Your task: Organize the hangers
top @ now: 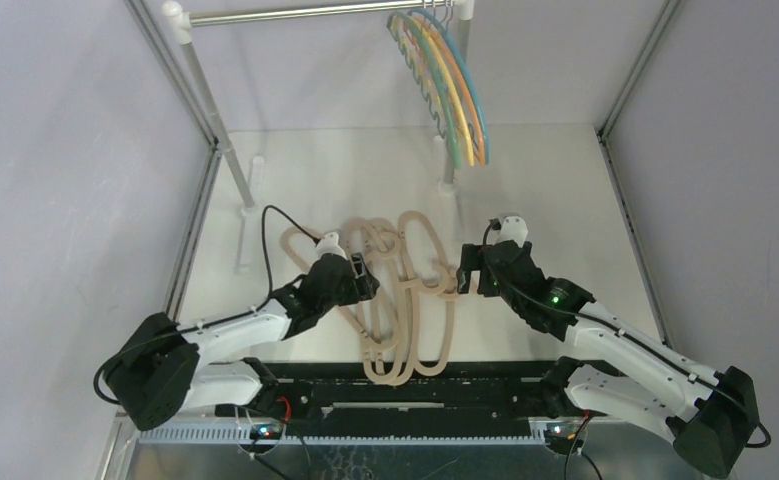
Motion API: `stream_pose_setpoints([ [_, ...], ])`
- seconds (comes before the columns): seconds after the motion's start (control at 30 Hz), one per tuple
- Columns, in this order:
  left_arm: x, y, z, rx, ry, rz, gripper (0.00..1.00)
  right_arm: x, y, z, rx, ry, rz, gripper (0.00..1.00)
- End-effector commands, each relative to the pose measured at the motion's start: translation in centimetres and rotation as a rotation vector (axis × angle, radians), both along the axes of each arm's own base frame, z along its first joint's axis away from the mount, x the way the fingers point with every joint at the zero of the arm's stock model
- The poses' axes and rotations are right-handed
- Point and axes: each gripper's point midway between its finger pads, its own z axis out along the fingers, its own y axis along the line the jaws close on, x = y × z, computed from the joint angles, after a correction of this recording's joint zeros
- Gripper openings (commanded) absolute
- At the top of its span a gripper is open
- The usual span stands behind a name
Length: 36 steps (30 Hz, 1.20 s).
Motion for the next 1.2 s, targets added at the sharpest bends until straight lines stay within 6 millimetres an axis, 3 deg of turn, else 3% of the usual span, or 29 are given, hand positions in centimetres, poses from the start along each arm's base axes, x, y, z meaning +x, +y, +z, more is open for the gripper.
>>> stream_pose_setpoints([
  [0.0, 1.4, -0.9, 0.9, 0.001, -0.008, 0.062, 0.69, 0.7, 0.4, 1.9, 0.040, -0.050, -0.017, 0.99],
  [0.1, 1.4, -1.0, 0.4, 0.029, 0.018, 0.078, 0.71, 0.7, 0.6, 1.7, 0.052, -0.048, -0.006, 0.99],
  [0.13, 1.4, -1.1, 0.3, 0.036, 0.023, 0.082, 0.78, 0.6, 0.6, 1.7, 0.055, -0.048, -0.004, 0.99],
  [0.17, 1.4, -1.1, 0.2, 0.044, 0.027, 0.086, 0.95, 0.6, 0.6, 1.7, 0.057, -0.048, 0.000, 0.99],
  [0.2, 1.4, -1.1, 0.1, 0.051, 0.030, 0.092, 0.99, 0.6, 0.6, 1.6, 0.059, -0.047, 0.002, 0.99],
  [0.33, 1.4, -1.2, 0.2, 0.065, 0.025, 0.113, 1.00, 0.2, 0.6, 1.7, 0.085, -0.049, 0.016, 0.99],
  [0.47, 1.3, -1.0, 0.0, 0.091, 0.036, 0.119, 0.99, -0.1, 0.7, 1.7, 0.118, -0.056, 0.027, 0.99],
  [0.7, 1.2, -0.9, -0.6, 0.149, 0.083, 0.146, 0.81, -0.4, 1.0, 1.8, 0.174, -0.065, 0.042, 1.00],
  [0.97, 1.6, -1.8, -1.0, 0.241, 0.119, 0.150, 0.77, -1.1, 1.1, 1.6, 0.211, -0.067, 0.063, 1.00],
  [1.17, 1.3, -1.7, -2.4, 0.292, 0.166, 0.150, 0.69, -1.6, 0.6, 1.8, 0.223, -0.078, 0.062, 1.00],
])
